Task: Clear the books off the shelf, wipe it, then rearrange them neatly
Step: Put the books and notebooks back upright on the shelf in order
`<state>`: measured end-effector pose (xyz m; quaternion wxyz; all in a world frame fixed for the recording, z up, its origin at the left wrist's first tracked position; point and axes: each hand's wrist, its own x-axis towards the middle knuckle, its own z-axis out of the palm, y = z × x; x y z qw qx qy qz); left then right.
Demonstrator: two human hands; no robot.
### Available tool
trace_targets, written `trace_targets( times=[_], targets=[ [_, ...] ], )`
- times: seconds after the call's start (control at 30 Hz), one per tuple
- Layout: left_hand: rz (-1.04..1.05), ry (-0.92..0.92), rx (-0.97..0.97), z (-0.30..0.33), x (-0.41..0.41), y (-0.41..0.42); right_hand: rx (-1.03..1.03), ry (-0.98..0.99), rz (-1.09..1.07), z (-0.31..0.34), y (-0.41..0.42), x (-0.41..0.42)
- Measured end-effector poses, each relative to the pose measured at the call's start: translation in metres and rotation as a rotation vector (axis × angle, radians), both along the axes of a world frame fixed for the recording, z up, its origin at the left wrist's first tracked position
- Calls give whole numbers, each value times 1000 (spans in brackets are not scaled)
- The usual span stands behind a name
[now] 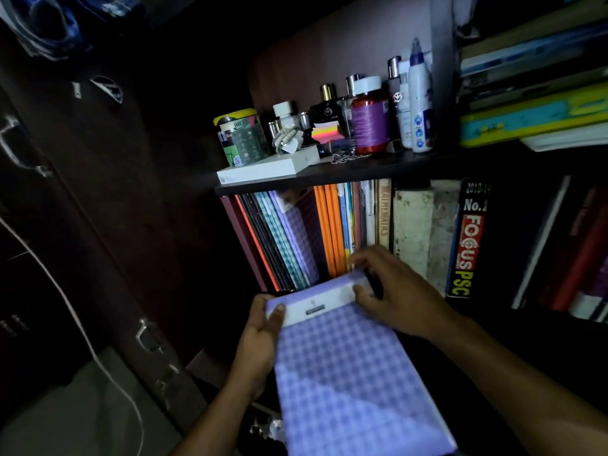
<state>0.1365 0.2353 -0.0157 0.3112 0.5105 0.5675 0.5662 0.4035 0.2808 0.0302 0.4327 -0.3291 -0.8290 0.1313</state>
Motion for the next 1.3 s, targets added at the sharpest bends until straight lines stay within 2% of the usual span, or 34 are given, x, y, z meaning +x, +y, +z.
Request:
trace_targets(
  times=[0.07, 0.1, 0.17, 0.23, 0.27, 0.33, 0.4, 0.5, 0.6, 0.67, 0.77, 0.83, 1.03, 1.2, 1.3],
  targets=[
    [19, -267, 31, 8, -1, -1, 47, 106, -155, -6, -10, 2],
    [26, -351, 44, 12, -2, -3, -10, 131, -215, -7, -11, 1],
    [50, -402, 70, 17, -2, -4, -282, 68, -265, -8, -10, -7],
    [116, -397, 87, 17, -3, -2, -521, -69, -185, -16, -3, -14],
    [141, -383, 94, 16, -2, -1, -592, -51, -102, -21, 2, -15],
    [125, -402, 107, 16, -2, -3, -676, 124, 120, -28, 5, -19],
    [44, -439, 82, 16, -2, -5, -572, 291, 210, -23, -1, -22],
    [-126, -402, 16, 19, 4, -10, -275, 485, 108, -8, -14, -30],
    [-201, -273, -5, 16, 8, -8, -204, 575, 37, 0, -19, -33],
    [-153, -244, 37, 13, 9, -4, -198, 485, 63, -2, -19, -32],
    [37, -285, 141, 10, 7, 0, -172, 190, 65, -15, -16, -34],
    [147, -235, 204, 9, 4, -1, -128, 49, 52, -21, -16, -38],
    [353, -49, 243, 4, -2, -5, -218, -114, 41, -29, -15, -33],
    [271, -21, 172, 1, -3, -1, -248, -244, 107, -39, -9, -32],
    [160, 200, 133, -3, 2, 3, -226, -218, 118, -42, -4, -36]
  ],
)
